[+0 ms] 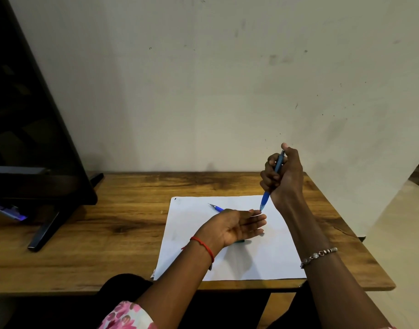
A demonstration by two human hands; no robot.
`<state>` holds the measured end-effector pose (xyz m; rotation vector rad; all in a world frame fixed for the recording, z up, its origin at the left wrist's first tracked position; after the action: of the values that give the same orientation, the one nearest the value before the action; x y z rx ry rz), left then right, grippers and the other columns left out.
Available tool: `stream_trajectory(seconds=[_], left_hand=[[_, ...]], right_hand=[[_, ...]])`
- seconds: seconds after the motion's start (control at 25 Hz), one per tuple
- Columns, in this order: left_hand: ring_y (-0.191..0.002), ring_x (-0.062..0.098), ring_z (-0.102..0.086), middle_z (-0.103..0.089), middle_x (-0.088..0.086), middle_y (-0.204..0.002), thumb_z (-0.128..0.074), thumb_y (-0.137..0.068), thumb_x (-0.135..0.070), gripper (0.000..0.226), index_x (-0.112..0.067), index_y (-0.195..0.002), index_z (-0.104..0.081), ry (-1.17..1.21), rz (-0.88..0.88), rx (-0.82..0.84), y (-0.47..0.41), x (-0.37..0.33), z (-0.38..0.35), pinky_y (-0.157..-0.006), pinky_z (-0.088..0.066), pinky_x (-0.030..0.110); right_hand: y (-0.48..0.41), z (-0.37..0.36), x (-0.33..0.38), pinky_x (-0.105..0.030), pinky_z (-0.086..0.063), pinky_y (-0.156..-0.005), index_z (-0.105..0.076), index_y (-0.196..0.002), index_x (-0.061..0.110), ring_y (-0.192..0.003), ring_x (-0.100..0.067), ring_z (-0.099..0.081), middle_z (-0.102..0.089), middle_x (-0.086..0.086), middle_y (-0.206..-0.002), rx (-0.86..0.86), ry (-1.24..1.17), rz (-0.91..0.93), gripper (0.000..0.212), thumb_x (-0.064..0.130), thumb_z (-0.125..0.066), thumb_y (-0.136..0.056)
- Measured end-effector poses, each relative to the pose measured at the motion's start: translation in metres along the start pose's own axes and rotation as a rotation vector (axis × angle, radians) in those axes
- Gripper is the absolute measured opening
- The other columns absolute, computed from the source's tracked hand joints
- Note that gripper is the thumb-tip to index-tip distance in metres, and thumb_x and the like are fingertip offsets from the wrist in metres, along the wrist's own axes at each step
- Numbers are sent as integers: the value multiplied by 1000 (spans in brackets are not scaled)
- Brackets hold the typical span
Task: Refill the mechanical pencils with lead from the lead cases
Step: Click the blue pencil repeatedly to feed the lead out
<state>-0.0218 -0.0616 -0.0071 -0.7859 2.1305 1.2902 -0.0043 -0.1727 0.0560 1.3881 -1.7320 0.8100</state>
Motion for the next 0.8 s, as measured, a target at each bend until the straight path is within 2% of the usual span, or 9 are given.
stream_trajectory(seconds=[0.28,0.44,0.56,0.64,0.8], left_hand=[[-80,21,-64,-67,11,-87,-48,-94,-11,18,-1,-90,-63,0,-7,32,1,0,-1,-83,-50,37],[-77,20,-66,-72,9,-67,-51,-93,-9,16,-1,-89,-64,-1,-14,50,1,1,-1,-67,-56,34],[-74,18,-66,-71,7,-64,-50,-93,-8,16,-1,-87,-64,-8,-16,54,2,1,-2,-62,-57,32],[-74,18,-66,-71,8,-64,-47,-94,-8,20,-1,-87,-63,-1,-8,54,3,2,-2,-65,-57,32],[-78,20,-64,-70,9,-62,-40,-96,-3,24,1,-87,-62,17,1,35,2,3,1,-82,-50,38]], right_hand=[[0,1,2,-12,-21,-37,-42,-57,13,-31,-6,-24,-29,6,-36,-9,-14,-11,44,38,-38,-93],[0,2,1,-13,-21,-38,-40,-58,13,-31,-6,-23,-29,6,-37,1,-13,-4,45,40,-37,-93],[1,2,3,-13,-21,-37,-40,-57,13,-31,-6,-22,-28,6,-36,4,-33,0,44,38,-35,-93],[1,2,3,-13,-19,-38,-41,-57,13,-32,-6,-22,-27,6,-36,2,-44,-1,45,40,-35,-93],[3,3,4,-13,-19,-37,-39,-57,13,-32,-6,-21,-26,7,-37,-2,-57,7,44,38,-34,-93]])
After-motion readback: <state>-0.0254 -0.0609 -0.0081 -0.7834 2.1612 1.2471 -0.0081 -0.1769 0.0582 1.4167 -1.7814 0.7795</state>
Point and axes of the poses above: each hand's wrist, its own y-axis away from the middle knuckle, its own z-axis out of the back of the hand, x = y × z, the point moved 1 cm from there along -y, towards the middle knuckle
